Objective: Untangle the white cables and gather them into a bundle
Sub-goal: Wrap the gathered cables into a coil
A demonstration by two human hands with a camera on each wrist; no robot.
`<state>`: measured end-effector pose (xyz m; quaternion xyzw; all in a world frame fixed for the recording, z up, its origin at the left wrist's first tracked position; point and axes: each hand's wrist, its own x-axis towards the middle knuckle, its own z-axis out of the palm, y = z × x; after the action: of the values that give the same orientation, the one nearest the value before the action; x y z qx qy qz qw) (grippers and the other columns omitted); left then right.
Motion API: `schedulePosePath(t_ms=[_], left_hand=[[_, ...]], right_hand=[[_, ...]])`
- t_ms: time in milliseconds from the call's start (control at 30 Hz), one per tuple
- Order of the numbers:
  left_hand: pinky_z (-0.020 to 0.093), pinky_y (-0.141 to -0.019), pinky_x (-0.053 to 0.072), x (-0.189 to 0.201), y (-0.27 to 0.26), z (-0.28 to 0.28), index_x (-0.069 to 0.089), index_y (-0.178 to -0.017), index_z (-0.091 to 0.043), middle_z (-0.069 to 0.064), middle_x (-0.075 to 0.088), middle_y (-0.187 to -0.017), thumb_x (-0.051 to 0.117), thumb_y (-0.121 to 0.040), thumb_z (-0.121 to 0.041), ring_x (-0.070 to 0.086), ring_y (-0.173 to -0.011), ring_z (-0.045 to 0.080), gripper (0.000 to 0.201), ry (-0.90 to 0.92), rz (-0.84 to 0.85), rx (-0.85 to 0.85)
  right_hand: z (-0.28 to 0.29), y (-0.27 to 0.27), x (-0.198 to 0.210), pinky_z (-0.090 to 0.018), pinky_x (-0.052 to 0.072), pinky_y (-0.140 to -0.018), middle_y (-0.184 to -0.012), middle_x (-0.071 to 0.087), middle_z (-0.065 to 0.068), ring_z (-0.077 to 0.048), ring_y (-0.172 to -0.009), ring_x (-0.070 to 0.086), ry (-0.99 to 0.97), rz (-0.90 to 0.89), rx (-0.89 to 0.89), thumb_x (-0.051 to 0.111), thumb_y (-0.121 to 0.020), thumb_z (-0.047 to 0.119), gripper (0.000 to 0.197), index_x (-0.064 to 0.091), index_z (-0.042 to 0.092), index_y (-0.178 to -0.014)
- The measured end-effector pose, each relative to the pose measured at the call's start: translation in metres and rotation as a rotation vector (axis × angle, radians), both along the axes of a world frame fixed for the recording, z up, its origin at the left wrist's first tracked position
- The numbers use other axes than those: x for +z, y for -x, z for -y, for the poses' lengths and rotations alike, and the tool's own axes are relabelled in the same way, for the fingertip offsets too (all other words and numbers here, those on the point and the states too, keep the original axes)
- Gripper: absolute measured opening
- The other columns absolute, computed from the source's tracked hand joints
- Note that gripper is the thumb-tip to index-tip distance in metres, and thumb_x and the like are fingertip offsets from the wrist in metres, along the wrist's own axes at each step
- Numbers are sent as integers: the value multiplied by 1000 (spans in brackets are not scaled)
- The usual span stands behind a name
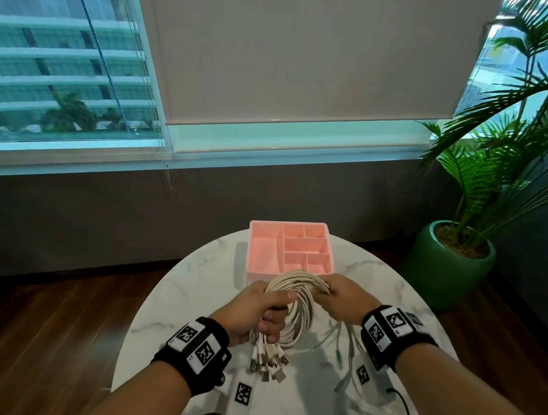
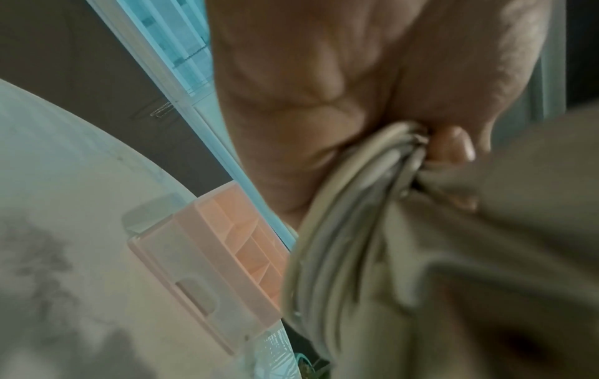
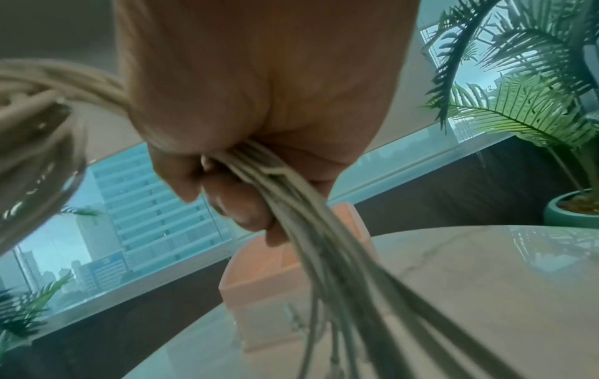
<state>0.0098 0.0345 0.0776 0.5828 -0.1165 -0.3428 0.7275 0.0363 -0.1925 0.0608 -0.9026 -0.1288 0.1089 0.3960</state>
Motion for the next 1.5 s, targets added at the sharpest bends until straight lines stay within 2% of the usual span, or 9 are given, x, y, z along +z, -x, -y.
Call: schedulePosePath(t_ms=[100,200,500,700,800,933,1033,1333,1500], left_hand=[[27,-48,36,-1,-3,-2,50,-58,-23,-2,26,-50,62,-95,-25,27,-37,11,39,41,0,63],[27,-47,37,-4,-3,-2,46,-64,-19,-1,24,-50,64,-93,-27,26,-37,11,36,73,-22,119],[28,-48,37,-7,-2,-2,43,-53,-22,-2,21,-48,57,-97,-25,25,-37,11,46,121,-43,255],[28,-48,39,-5,-1,2,36,-56,-20,-2,20,-49,57,-97,-26,25,-38,11,46,155,-87,315],[29,-47,40,-4,-2,6,38,-58,-20,-3,22,-50,55,-100,-24,25,-38,11,45,185,-107,369],[29,-46,41,-1,-8,9,40,-61,-19,-4,24,-51,54,-102,-23,25,-39,10,43,274,-150,522],[29,-47,42,-1,-14,10,41,-62,-18,-3,24,-52,54,-103,-22,27,-40,10,44,300,-141,626],[31,-53,43,-17,-13,33,47,-70,-14,-3,34,-52,58,-102,-23,34,-42,13,35,252,-162,962],[28,-49,42,-24,-15,38,52,-76,-13,-5,43,-50,61,-101,-25,40,-41,11,29,174,-164,1164]], right_hand=[[-10,13,-16,-26,44,-47,-53,51,6,-8,-45,47,-165,-70,-83,55,-98,17,18,65,12,-84],[-17,21,-35,-33,48,-50,-52,46,-1,-22,-48,50,-274,-113,-147,55,-99,22,28,54,11,-74],[-36,37,-63,-30,47,-51,-51,49,-9,-22,-45,50,-483,-181,-284,61,-98,24,33,54,5,-72],[-45,35,-65,-24,23,-43,-48,35,-2,-15,-41,28,-536,-198,-346,63,-97,27,35,46,12,-71],[-53,36,-63,-22,22,-41,-50,35,-9,-14,-39,29,-624,-222,-352,68,-94,26,32,52,7,-74],[-51,39,-71,-34,42,-51,-48,49,-9,-23,-41,50,-564,-217,-359,68,-92,28,32,56,9,-70],[-42,46,-77,-30,47,-57,-52,56,-2,-21,-51,61,-436,-172,-327,61,-97,39,36,53,11,-76],[-65,66,-75,-17,47,-55,-63,64,0,-8,-52,57,-233,-164,-273,50,-100,30,16,51,20,-88],[-71,66,-68,-22,50,-60,-74,65,1,-11,-62,62,-220,-242,-236,61,-85,18,8,59,18,-94]])
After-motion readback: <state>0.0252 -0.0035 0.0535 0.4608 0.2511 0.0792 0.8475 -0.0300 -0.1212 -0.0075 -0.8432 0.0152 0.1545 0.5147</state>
